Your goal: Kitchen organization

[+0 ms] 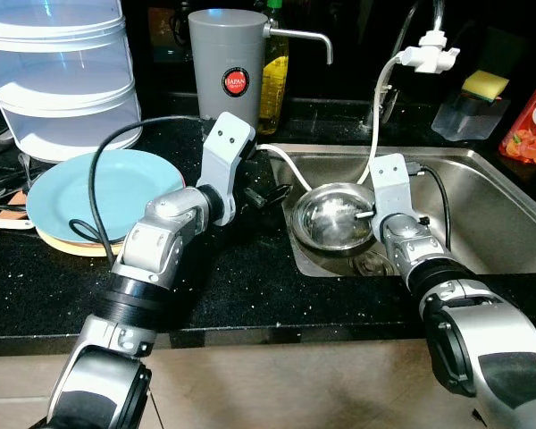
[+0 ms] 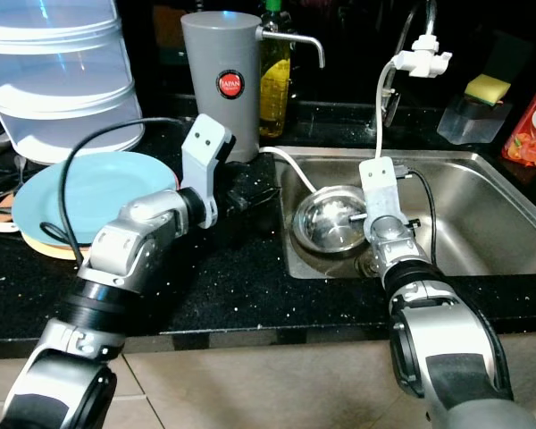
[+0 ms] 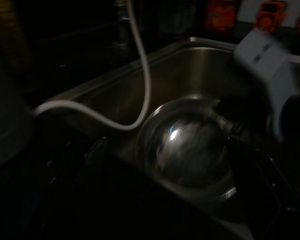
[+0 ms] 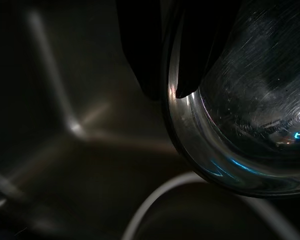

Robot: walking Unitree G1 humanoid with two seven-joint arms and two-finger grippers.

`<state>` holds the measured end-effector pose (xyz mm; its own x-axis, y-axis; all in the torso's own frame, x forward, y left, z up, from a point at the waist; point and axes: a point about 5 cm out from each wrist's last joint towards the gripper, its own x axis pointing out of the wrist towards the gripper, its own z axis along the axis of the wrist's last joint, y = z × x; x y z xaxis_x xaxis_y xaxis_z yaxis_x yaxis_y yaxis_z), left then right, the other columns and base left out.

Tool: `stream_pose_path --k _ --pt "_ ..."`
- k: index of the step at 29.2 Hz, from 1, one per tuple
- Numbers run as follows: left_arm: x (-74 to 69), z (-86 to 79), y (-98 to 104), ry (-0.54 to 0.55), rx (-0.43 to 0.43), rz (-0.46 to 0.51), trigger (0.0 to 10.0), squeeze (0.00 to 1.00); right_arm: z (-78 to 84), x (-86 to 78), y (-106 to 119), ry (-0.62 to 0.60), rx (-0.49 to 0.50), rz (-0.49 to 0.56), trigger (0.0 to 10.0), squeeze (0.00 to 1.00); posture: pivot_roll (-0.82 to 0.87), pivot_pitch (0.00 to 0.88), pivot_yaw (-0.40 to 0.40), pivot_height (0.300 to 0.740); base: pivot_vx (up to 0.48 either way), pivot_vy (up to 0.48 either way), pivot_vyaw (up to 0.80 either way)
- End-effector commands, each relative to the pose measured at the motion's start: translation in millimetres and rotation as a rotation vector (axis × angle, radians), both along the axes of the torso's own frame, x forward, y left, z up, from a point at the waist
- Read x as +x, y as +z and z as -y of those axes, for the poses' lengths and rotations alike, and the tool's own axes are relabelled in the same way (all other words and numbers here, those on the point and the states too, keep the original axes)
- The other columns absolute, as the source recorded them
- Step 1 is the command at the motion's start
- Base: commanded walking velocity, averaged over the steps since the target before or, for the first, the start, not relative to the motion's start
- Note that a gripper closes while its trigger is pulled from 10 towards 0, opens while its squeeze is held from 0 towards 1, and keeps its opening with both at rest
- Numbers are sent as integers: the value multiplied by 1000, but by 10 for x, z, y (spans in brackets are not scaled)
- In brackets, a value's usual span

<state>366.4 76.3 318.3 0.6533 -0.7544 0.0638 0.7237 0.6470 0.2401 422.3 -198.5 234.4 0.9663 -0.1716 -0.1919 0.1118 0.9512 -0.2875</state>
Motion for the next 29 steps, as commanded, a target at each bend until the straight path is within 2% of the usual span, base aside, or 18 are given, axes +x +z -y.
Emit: stream_pose_path --k 1,6,11,12,13,15,17,18,22,29 --pt "16 104 -29 -53 20 -10 10000 0 54 -22 -79 -3 0 -43 10000 0 143 152 -54 740 0 0 0" --pt "116 104 -11 -48 62 -2 10000 0 91 -44 -157 20 -38 -96 10000 0 139 152 -52 740 0 0 0" --pt "139 114 9 -51 65 7 10000 0 127 -54 -171 30 -58 -116 10000 0 135 153 -47 740 0 0 0" --pt "148 117 10 -55 64 8 10000 0 145 -57 -166 25 -75 -117 10000 149 134 153 -47 740 0 0 0" --pt "148 117 10 -55 64 8 10000 0 145 -57 -166 25 -75 -117 10000 149 134 153 -47 740 0 0 0" --pt "167 110 16 -44 58 18 10000 0 174 -62 -168 15 -93 -119 10000 533 131 152 -48 740 0 0 0" --pt "175 104 20 -37 55 23 10000 0 182 -64 -169 11 -102 -119 10000 561 131 152 -48 740 0 0 0" --pt "179 94 25 -31 52 26 10000 0 180 -66 -179 14 -104 -123 10000 1000 131 152 -48 740 0 0 0" --pt "195 59 29 -18 52 32 10000 0 162 -65 -196 28 -121 -127 10000 1000 135 151 -50 740 0 0 0" --pt "206 30 38 -4 38 40 10000 0 132 -46 -129 38 -66 -91 10000 1000 137 139 -55 740 0 0 0"
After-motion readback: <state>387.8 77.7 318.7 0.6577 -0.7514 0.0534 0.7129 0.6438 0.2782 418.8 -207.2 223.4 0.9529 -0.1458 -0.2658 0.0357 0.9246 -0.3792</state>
